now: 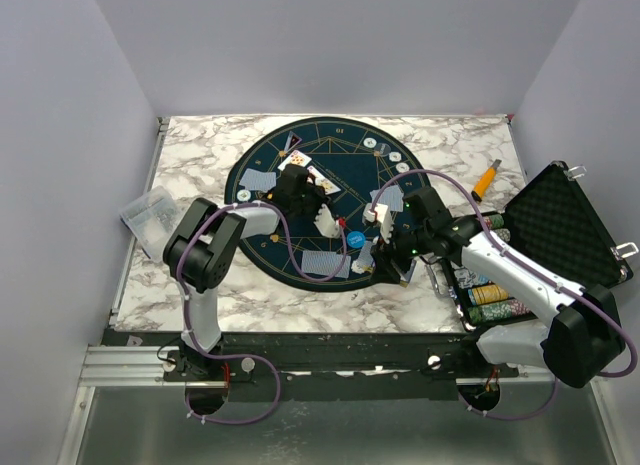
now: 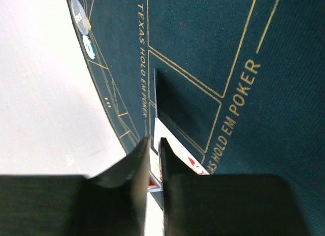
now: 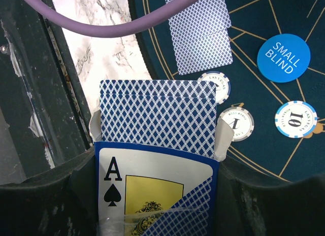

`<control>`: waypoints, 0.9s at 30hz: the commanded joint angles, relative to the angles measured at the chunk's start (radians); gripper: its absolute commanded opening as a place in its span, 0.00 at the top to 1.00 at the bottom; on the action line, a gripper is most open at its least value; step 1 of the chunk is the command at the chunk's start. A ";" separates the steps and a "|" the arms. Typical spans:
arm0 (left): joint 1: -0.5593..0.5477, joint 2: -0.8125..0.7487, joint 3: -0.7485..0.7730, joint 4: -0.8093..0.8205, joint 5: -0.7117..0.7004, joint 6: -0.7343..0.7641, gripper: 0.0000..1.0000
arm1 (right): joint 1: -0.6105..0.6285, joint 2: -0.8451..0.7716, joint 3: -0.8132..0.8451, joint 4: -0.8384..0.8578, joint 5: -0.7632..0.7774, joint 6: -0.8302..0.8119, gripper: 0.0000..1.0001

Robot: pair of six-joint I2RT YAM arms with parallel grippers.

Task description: Distribute texas hold em gaming equipment

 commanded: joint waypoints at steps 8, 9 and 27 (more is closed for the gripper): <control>-0.005 -0.063 -0.055 -0.056 0.005 0.058 0.46 | -0.009 -0.020 0.008 0.019 0.000 0.004 1.00; -0.005 -0.083 -0.068 -0.067 0.010 0.057 0.44 | -0.010 -0.021 0.008 0.019 0.000 0.004 0.99; 0.111 -0.431 0.216 -0.813 0.184 -0.772 0.02 | -0.009 -0.044 -0.010 0.023 0.014 -0.002 0.99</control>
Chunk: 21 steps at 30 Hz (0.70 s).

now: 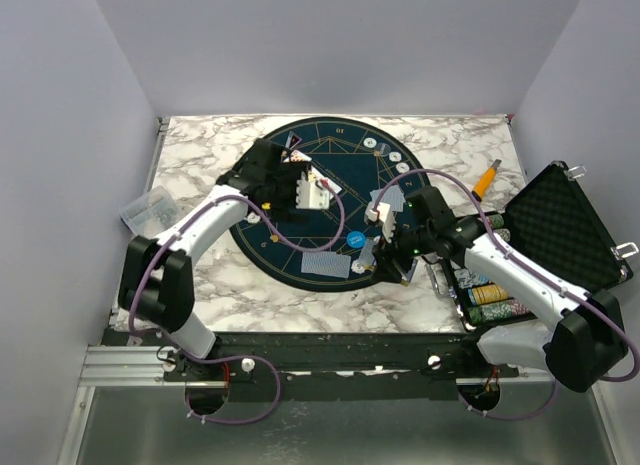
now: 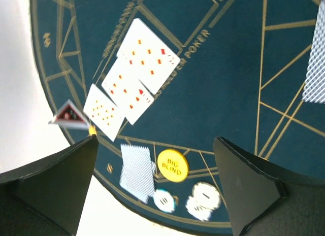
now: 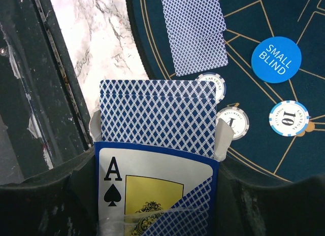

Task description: Distribute texas hold em gaming equipment

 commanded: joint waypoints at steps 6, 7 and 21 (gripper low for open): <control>0.125 -0.255 0.160 -0.064 0.234 -0.870 0.02 | -0.004 -0.011 0.007 0.015 -0.001 -0.016 0.99; 0.125 -0.266 0.149 -0.046 0.251 -0.915 0.02 | -0.005 -0.009 0.010 0.014 -0.002 -0.016 1.00; 0.052 -0.282 -0.108 0.236 0.556 -1.580 0.02 | -0.002 -0.032 0.037 -0.033 -0.040 -0.041 0.99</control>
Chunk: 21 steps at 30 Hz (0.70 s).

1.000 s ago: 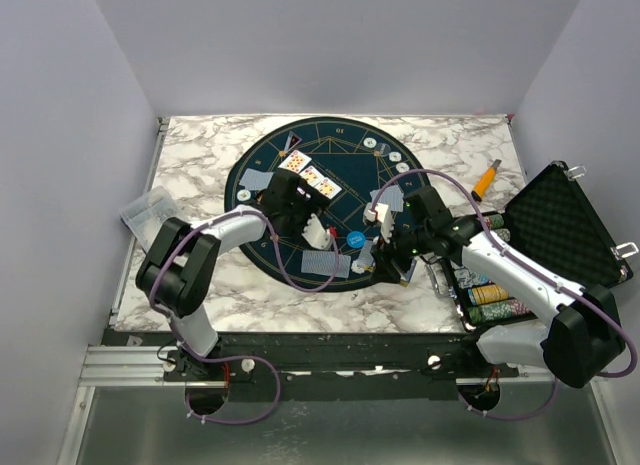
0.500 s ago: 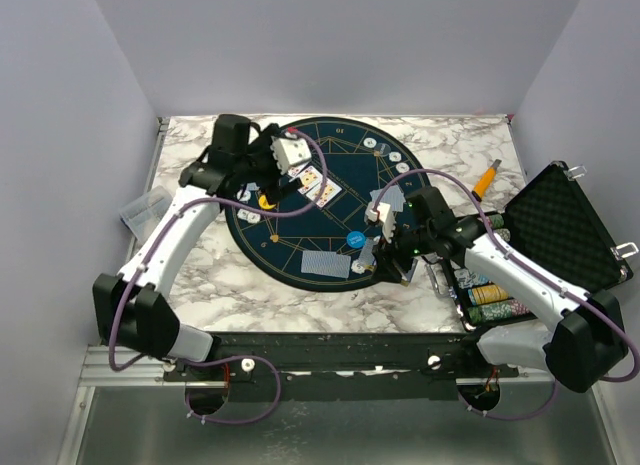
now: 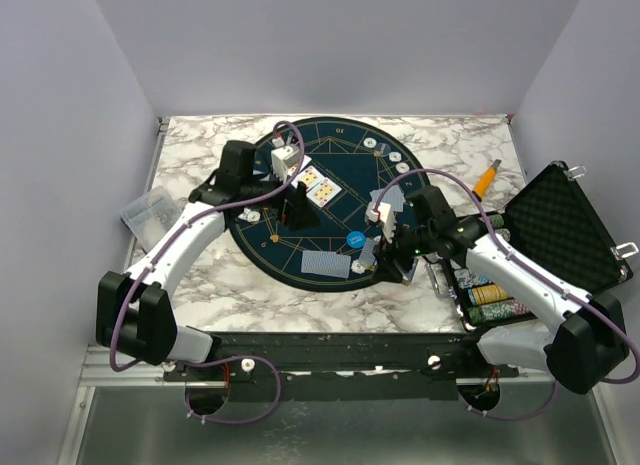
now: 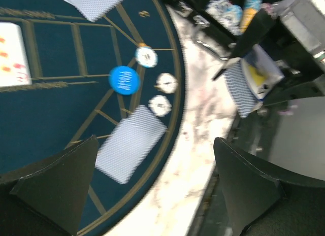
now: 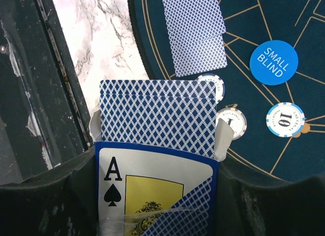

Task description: Distribute texas hold em gaming equipment

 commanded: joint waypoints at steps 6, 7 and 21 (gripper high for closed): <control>-0.183 0.074 -0.028 0.214 0.172 -0.416 0.02 | -0.003 -0.031 0.028 -0.032 -0.063 -0.032 0.99; -0.196 0.099 -0.016 0.214 0.192 -0.433 0.02 | 0.000 -0.032 0.025 -0.029 -0.067 -0.030 0.99; -0.345 0.264 0.031 0.219 0.149 -0.508 0.06 | 0.002 -0.016 0.031 -0.024 -0.087 -0.025 0.99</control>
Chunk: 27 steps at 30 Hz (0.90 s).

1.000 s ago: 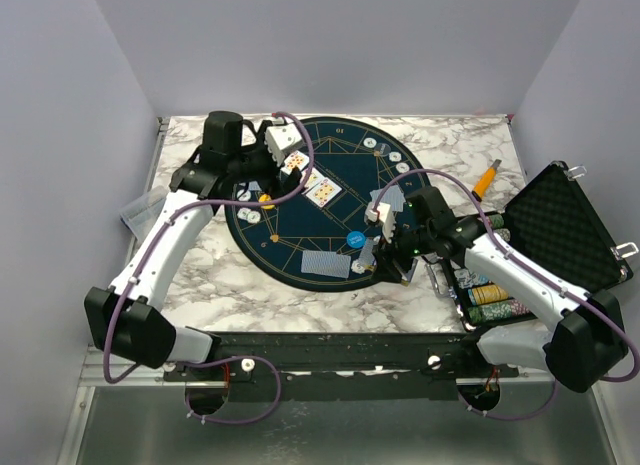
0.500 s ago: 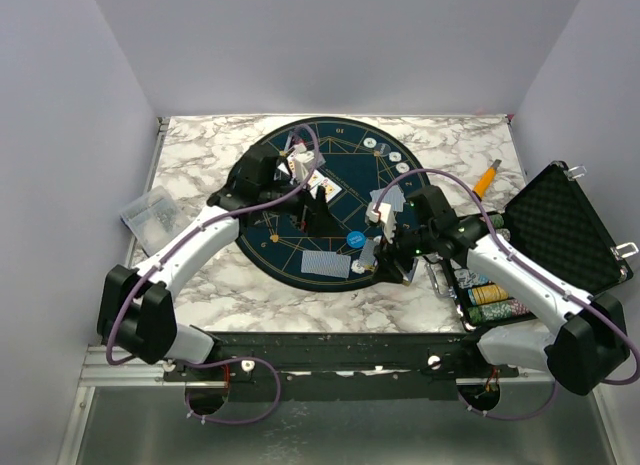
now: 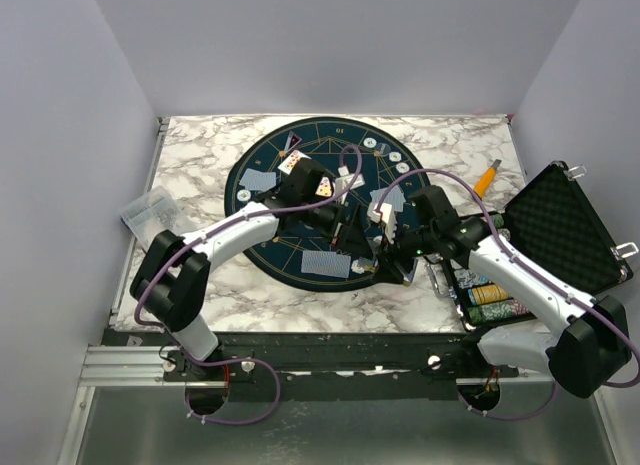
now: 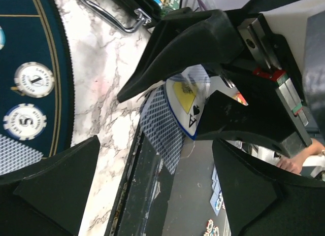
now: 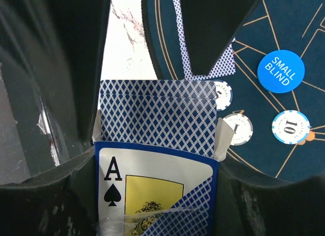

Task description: Distribute texas hold em gaming equipment

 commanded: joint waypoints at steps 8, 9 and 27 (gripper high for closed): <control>-0.043 0.118 0.069 0.013 -0.023 -0.086 0.28 | 0.005 0.005 0.041 -0.015 -0.044 -0.010 0.99; -0.043 0.117 0.062 0.008 -0.025 -0.080 0.31 | 0.006 0.001 0.039 -0.016 -0.042 -0.009 0.99; 0.035 -0.061 -0.072 0.022 -0.010 -0.003 0.52 | 0.009 0.008 0.021 -0.012 -0.001 -0.027 0.99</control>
